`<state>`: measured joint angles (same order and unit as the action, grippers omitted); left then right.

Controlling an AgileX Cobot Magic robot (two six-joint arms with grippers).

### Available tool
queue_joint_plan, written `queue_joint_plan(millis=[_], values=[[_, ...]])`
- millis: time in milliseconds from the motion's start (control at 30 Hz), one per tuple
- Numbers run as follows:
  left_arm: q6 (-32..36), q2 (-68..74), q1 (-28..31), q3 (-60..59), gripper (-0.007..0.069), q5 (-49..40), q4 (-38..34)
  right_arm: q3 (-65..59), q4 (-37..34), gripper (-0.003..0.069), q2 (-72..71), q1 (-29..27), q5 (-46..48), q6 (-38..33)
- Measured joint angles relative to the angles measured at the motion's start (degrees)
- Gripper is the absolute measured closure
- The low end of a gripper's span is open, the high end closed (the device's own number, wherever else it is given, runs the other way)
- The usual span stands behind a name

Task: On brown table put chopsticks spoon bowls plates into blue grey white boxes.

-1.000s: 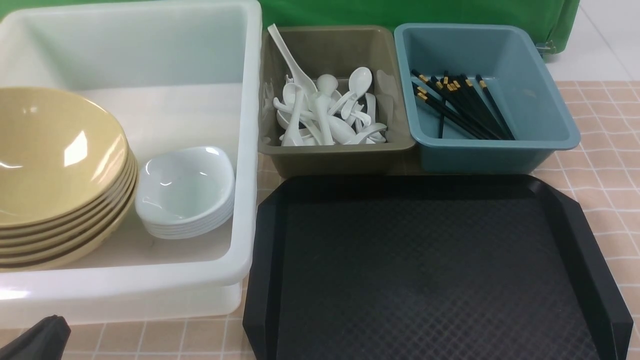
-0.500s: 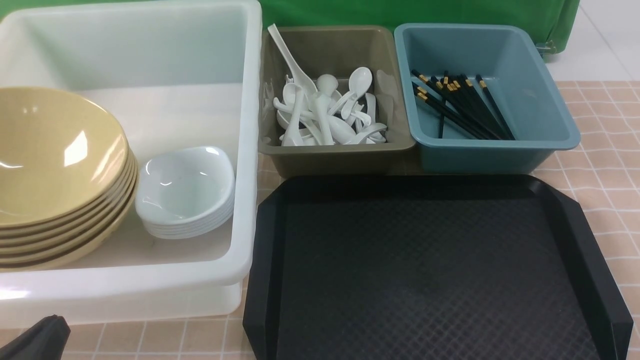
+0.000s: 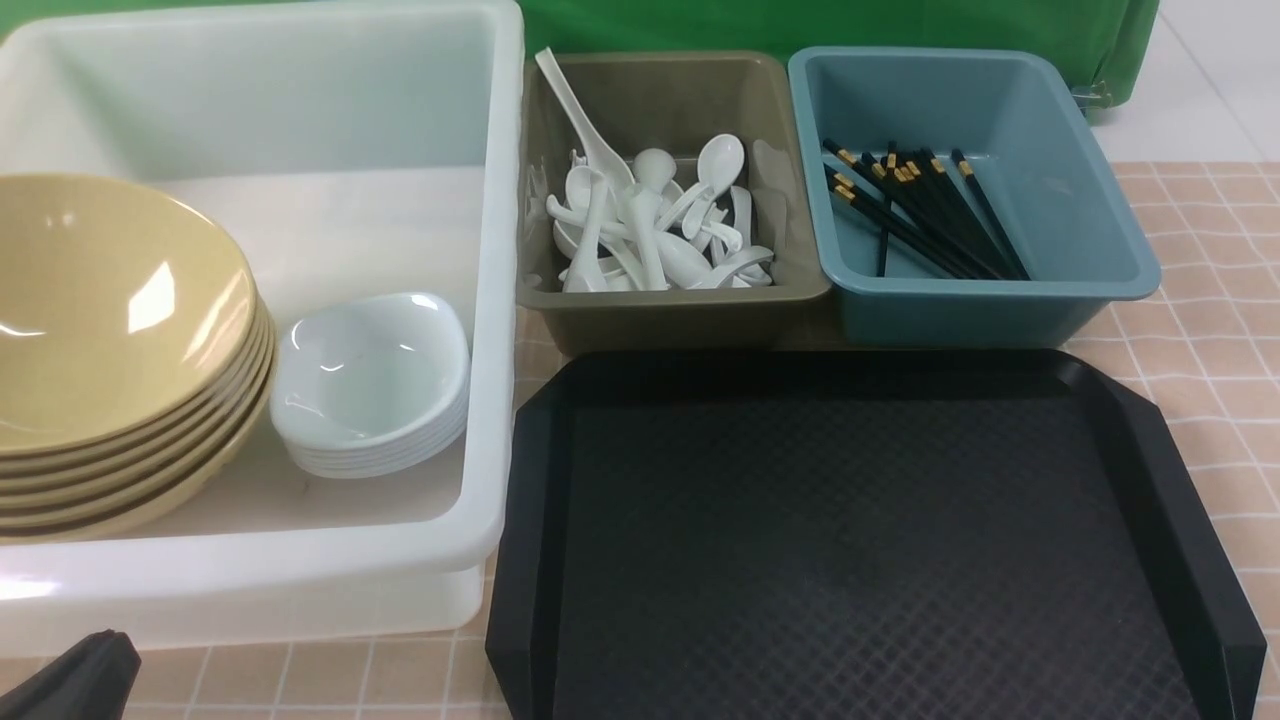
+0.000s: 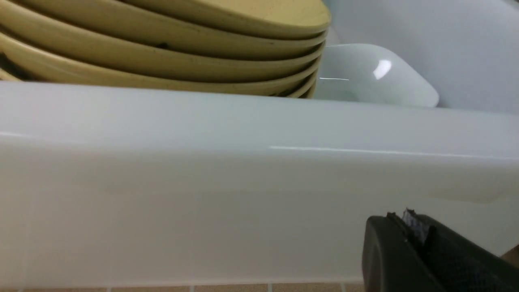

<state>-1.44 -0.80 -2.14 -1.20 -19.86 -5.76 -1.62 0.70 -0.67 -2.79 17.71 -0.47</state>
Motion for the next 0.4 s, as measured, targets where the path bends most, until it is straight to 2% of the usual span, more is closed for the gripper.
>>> queue_joint_plan(millis=[400], values=[[0.00, 0.00, 0.00, 0.00, 0.0623, 0.00, 0.00, 0.00, 0.00, 0.0509, 0.00, 0.00, 0.00, 0.00]])
